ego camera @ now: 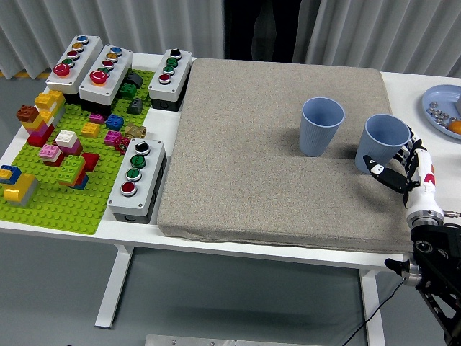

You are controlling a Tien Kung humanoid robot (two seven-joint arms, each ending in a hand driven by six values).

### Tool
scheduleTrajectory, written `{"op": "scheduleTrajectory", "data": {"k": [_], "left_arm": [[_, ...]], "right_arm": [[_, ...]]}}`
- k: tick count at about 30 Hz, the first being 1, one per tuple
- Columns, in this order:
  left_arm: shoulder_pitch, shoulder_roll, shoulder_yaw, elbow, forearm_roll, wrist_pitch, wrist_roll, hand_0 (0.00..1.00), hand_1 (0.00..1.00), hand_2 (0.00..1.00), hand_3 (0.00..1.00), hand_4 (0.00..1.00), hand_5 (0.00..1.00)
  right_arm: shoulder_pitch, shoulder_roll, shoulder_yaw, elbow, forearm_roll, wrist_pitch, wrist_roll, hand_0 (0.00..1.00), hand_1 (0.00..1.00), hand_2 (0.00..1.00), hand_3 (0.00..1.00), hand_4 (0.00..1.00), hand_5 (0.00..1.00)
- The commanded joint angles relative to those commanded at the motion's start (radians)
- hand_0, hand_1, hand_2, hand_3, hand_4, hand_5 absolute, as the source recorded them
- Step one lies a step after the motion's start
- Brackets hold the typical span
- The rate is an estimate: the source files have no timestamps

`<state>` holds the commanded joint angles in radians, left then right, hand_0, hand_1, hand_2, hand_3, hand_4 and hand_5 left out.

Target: Pick cup pour cup place

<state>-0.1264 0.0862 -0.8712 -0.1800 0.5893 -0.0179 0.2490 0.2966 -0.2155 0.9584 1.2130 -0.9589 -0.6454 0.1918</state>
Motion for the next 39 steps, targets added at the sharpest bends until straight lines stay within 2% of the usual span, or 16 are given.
{"op": "scheduleTrajectory", "data": {"k": [25, 26, 31, 32, 37, 38, 39], "left_arm": [[0.002, 0.001, 0.006, 0.0, 0.001, 0.0, 0.0, 0.761, 0.799, 0.845, 0.753, 0.509, 0.959], [0.002, 0.001, 0.006, 0.0, 0.0, 0.0, 0.0, 0.761, 0.799, 0.845, 0.752, 0.509, 0.96], [0.001, 0.001, 0.007, 0.0, -0.001, 0.0, -0.001, 0.761, 0.799, 0.845, 0.752, 0.509, 0.96], [0.0, 0.001, 0.007, 0.0, -0.001, -0.001, -0.001, 0.761, 0.799, 0.845, 0.753, 0.51, 0.96], [-0.001, 0.001, 0.009, 0.0, -0.003, -0.001, -0.001, 0.761, 0.799, 0.845, 0.753, 0.51, 0.96], [-0.001, 0.001, 0.009, 0.0, -0.003, -0.001, -0.001, 0.761, 0.799, 0.845, 0.753, 0.51, 0.96], [-0.001, 0.001, 0.008, 0.0, -0.003, -0.001, -0.001, 0.761, 0.799, 0.845, 0.753, 0.51, 0.96]], "right_arm": [[0.027, 0.015, 0.003, -0.032, 0.011, 0.0, 0.006, 0.843, 0.794, 0.862, 0.937, 0.874, 0.19], [0.029, 0.015, 0.004, -0.035, 0.013, 0.0, 0.01, 0.84, 0.782, 0.814, 0.889, 0.871, 0.188], [0.033, 0.016, 0.005, -0.04, 0.017, 0.0, 0.017, 0.84, 0.782, 0.814, 0.889, 0.871, 0.188], [0.033, 0.016, 0.004, -0.04, 0.017, 0.0, 0.016, 0.834, 0.766, 0.758, 0.838, 0.872, 0.184], [0.034, 0.015, 0.002, -0.038, 0.022, 0.0, 0.02, 0.834, 0.766, 0.758, 0.838, 0.872, 0.184], [0.034, 0.015, 0.001, -0.037, 0.022, 0.0, 0.02, 0.814, 0.725, 0.669, 0.751, 0.868, 0.18], [0.034, 0.015, -0.001, -0.036, 0.019, 0.0, 0.017, 0.814, 0.725, 0.669, 0.751, 0.868, 0.18]]}}
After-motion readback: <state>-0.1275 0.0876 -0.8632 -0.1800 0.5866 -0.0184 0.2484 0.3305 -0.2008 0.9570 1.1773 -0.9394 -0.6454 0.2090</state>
